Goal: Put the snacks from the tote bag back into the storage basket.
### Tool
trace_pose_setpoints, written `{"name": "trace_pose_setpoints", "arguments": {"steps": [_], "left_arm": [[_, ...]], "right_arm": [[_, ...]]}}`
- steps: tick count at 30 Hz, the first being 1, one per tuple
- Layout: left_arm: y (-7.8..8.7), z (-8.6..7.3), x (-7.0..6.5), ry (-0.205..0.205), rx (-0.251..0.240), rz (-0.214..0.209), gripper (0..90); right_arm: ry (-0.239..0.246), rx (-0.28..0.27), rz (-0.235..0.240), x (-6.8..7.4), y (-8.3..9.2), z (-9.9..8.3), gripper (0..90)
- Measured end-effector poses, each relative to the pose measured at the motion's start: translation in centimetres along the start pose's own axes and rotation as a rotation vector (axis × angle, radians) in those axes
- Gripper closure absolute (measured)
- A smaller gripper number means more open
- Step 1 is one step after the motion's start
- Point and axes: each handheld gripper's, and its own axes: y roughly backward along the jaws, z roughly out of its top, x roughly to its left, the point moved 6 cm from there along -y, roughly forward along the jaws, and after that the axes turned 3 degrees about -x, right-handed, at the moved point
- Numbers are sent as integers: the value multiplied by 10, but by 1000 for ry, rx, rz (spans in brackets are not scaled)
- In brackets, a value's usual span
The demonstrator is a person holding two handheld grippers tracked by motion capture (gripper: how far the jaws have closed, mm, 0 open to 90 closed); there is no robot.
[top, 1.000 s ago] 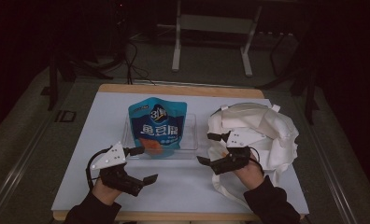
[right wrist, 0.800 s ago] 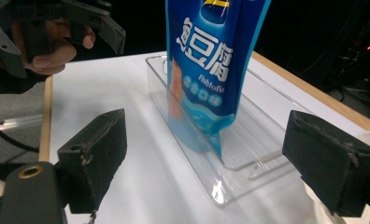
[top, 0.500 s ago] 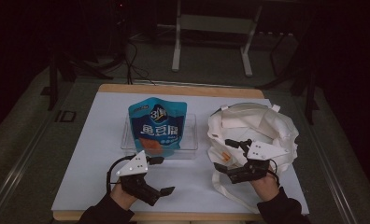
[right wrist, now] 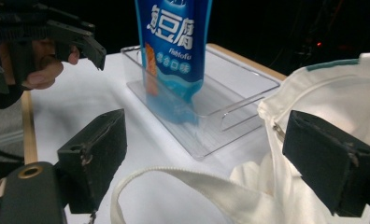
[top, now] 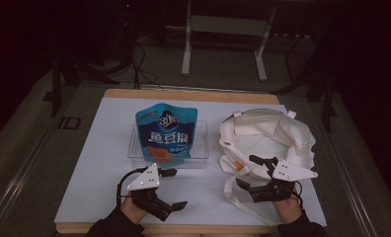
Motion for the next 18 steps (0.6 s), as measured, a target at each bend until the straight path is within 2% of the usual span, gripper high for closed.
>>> {"name": "trace_pose_setpoints", "arguments": {"steps": [7,18], "left_arm": [[3,-6,2,26,-10,-1,10],[0,-14,-1,10,21,0,10]], "right_arm": [[4,7,-38,-2,10,-11,138],[-28,22,-87,-6,29,-34,138]]}}
